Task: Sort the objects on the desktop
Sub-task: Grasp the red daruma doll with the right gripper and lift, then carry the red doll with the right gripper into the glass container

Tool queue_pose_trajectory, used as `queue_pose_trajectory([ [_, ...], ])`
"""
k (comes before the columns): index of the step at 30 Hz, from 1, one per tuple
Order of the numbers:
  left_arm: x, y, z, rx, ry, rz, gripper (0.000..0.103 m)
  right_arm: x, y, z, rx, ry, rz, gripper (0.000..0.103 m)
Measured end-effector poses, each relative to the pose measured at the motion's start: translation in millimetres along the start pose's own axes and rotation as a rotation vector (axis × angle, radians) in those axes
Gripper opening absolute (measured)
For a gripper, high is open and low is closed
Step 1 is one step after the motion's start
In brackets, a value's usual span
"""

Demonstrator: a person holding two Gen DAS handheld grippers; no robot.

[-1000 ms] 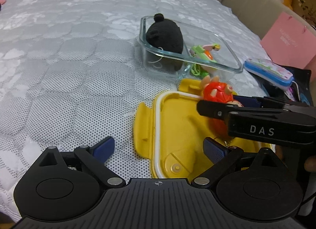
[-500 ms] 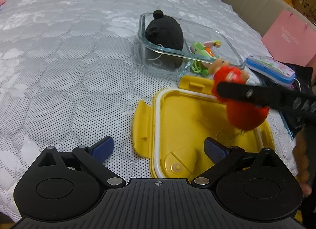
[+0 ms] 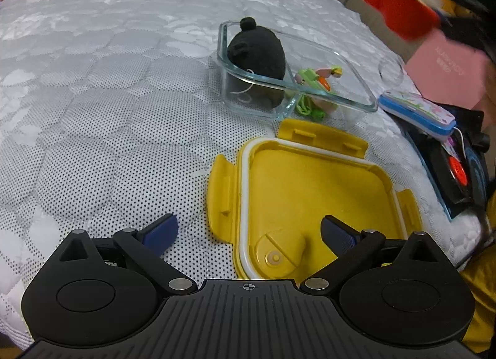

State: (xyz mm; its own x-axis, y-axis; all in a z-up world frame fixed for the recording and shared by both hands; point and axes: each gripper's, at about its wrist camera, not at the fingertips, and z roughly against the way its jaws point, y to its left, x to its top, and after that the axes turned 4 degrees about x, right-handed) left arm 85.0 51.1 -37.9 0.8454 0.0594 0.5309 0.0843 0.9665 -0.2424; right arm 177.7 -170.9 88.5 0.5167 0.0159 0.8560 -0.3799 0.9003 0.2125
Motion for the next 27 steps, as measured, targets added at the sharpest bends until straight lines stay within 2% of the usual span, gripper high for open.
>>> queue_pose_trajectory([
  [2,-0.6,1.5,1.0,-0.003,-0.001,0.003,0.101,7.9,0.4,-20.3,-0.046,-0.015,0.050,0.057],
  [4,-1.3,3.1,2.1,-0.004,-0.002,0.004,0.101,9.3,0.5,-45.3,-0.051,-0.003,0.109,0.057],
  [9,-3.4,9.5,5.2,0.006,-0.005,0.000,0.101,-9.6,15.2,-94.6,-0.090,0.102,0.352,0.056],
  [11,-2.7,13.8,4.8,0.010,-0.006,0.014,0.101,-16.8,18.7,-102.3,-0.094,0.148,0.425,0.054],
  [13,-0.6,16.4,3.2,0.009,-0.005,0.035,0.101,-21.0,19.2,-105.7,-0.063,0.200,0.482,0.054],
  [19,1.0,12.5,0.4,0.023,-0.005,0.036,0.102,-37.4,26.4,-103.5,-0.015,0.274,0.668,0.053],
  [22,0.8,11.1,0.3,0.026,-0.004,0.032,0.102,-47.0,29.4,-102.2,-0.053,0.266,0.711,0.053],
  [24,0.7,11.8,0.2,0.026,-0.004,0.035,0.102,-44.7,26.6,-98.4,-0.092,0.244,0.671,0.053],
  [27,1.1,11.1,-0.8,0.025,-0.004,0.038,0.102,-30.0,14.8,-87.0,-0.121,0.240,0.484,0.051],
])
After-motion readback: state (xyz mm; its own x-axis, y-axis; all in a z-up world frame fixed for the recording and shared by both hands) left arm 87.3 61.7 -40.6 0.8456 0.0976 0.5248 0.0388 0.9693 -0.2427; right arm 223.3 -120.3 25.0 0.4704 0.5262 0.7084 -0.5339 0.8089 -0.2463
